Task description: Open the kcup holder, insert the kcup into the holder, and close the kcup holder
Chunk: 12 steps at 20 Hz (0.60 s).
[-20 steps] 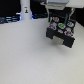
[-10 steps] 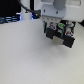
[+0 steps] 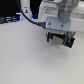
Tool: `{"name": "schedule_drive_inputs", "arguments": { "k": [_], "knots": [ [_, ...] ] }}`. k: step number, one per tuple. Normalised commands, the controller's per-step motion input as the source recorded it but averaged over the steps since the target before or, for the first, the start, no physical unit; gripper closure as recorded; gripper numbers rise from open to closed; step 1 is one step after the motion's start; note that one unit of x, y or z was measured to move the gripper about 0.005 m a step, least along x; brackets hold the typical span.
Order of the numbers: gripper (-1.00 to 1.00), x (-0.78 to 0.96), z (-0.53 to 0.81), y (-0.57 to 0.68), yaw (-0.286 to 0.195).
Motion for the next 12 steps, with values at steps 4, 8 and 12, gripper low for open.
{"name": "schedule_drive_inputs", "arguments": {
  "k": [4,8,12],
  "knots": [
    [-1.00,-0.11,-0.14,0.28,0.216],
    [-1.00,-0.20,-0.02,0.38,0.178],
    [-1.00,-0.22,0.04,0.49,0.140]
  ]
}}
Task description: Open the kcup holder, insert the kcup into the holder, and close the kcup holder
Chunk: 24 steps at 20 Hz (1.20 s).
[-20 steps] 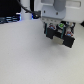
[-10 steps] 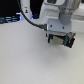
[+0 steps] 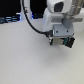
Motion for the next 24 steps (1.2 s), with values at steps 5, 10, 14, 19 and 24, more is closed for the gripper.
{"name": "schedule_drive_inputs", "arguments": {
  "k": [5,10,14,19,24],
  "knots": [
    [-1.00,-0.30,0.06,0.54,0.117],
    [-1.00,-0.50,0.07,0.47,0.104],
    [-1.00,-0.60,0.07,0.49,0.089],
    [-1.00,-0.84,0.01,0.45,0.064],
    [-1.00,-0.76,-0.03,0.49,0.062]
  ]
}}
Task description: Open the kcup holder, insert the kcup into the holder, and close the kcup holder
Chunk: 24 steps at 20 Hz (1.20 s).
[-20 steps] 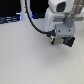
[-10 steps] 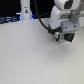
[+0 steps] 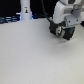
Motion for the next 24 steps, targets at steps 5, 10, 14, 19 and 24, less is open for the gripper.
{"name": "schedule_drive_inputs", "arguments": {
  "k": [5,10,14,19,24],
  "knots": [
    [-1.00,-0.67,-0.11,0.49,0.083],
    [-1.00,-0.68,0.01,0.50,0.083],
    [-1.00,-0.63,0.02,0.50,0.080],
    [-1.00,-0.15,0.62,0.44,0.027],
    [-1.00,0.05,0.93,0.23,-0.001]
  ]
}}
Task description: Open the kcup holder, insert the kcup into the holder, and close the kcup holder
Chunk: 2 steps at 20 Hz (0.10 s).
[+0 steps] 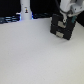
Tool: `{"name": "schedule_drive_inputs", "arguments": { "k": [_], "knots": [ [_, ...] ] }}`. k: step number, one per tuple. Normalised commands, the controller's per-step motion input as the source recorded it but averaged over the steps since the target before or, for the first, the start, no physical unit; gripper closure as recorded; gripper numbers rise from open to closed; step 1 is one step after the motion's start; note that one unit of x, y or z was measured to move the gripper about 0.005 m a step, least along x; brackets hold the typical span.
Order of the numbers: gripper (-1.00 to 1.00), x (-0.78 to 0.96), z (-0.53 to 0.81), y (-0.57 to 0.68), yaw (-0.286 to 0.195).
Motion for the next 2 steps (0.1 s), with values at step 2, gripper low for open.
{"name": "schedule_drive_inputs", "arguments": {
  "k": [2],
  "knots": [
    [-1.00,0.08,0.22,0.02,-0.017]
  ]
}}
